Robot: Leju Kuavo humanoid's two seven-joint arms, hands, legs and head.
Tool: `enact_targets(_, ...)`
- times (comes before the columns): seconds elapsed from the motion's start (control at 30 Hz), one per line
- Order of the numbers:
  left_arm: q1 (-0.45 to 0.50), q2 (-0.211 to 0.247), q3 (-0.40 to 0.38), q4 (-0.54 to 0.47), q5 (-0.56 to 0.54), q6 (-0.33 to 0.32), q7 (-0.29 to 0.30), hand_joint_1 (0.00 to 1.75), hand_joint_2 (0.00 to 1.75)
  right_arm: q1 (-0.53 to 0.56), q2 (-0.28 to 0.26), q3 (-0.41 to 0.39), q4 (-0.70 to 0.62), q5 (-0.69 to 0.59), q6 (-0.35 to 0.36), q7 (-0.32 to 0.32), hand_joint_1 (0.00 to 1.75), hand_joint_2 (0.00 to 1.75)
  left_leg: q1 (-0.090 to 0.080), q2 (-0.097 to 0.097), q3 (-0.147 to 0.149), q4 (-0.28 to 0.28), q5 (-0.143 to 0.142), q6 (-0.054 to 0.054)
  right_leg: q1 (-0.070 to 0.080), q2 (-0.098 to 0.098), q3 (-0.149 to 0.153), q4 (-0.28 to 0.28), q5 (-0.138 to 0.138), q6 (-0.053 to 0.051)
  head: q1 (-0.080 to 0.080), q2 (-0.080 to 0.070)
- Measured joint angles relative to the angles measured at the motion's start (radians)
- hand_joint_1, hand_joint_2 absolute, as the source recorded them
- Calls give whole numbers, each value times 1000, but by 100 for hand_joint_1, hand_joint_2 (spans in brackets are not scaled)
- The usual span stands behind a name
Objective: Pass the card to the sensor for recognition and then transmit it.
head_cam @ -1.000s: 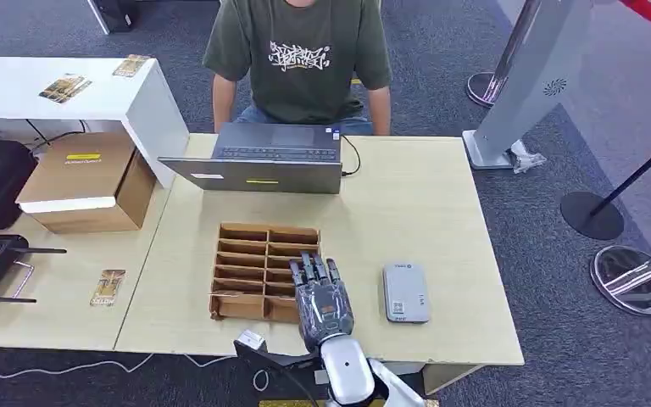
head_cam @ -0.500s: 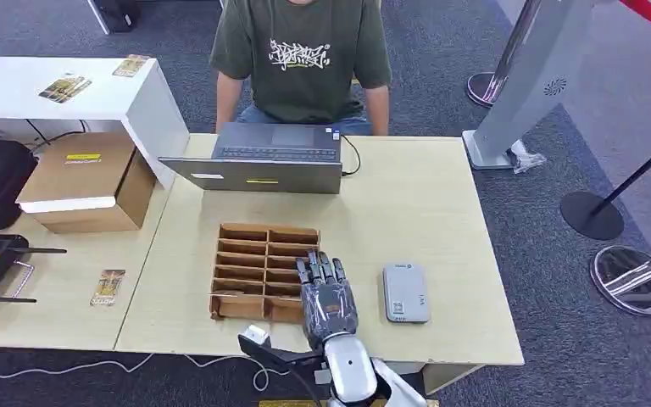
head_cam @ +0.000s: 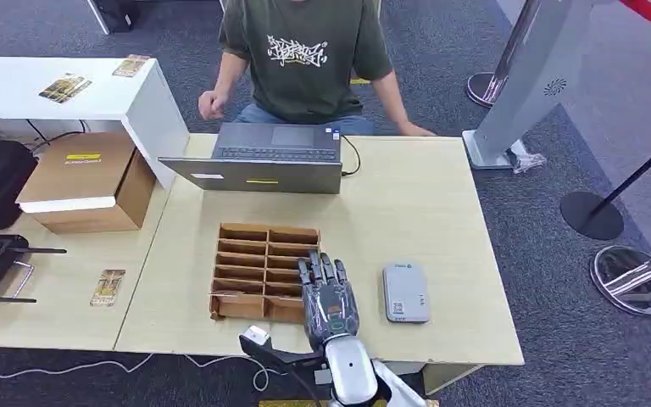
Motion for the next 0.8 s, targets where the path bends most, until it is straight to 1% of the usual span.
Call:
enact_targets(0.17, 0, 0, 0, 0, -6, 0, 0, 0, 0, 1, 0, -1, -5, 4, -2, 3, 175, 175, 0, 0, 0, 0, 0, 0, 0, 0, 0, 0, 0, 0, 0, 0)
enact_targets(0.2, 0, 0, 0, 0, -6, 0, 0, 0, 0, 1, 0, -1, -5, 5, -3, 3, 171, 175, 0, 0, 0, 0, 0, 0, 0, 0, 0, 0, 0, 0, 0, 0)
enact_targets(0.3, 0, 0, 0, 0, -6, 0, 0, 0, 0, 1, 0, -1, -5, 5, -3, 3, 171, 175, 0, 0, 0, 0, 0, 0, 0, 0, 0, 0, 0, 0, 0, 0)
enact_targets(0.33, 0, 0, 0, 0, -7, 0, 0, 0, 0, 1, 0, -1, -5, 6, -3, 3, 175, 175, 0, 0, 0, 0, 0, 0, 0, 0, 0, 0, 0, 0, 0, 0)
enact_targets(0.8, 0, 0, 1, -3, -18, -4, 0, 0, 0, 0, 0, -10, -19, 12, -4, 6, 173, 175, 0, 0, 0, 0, 0, 0, 0, 0, 0, 0, 0, 0, 0, 0)
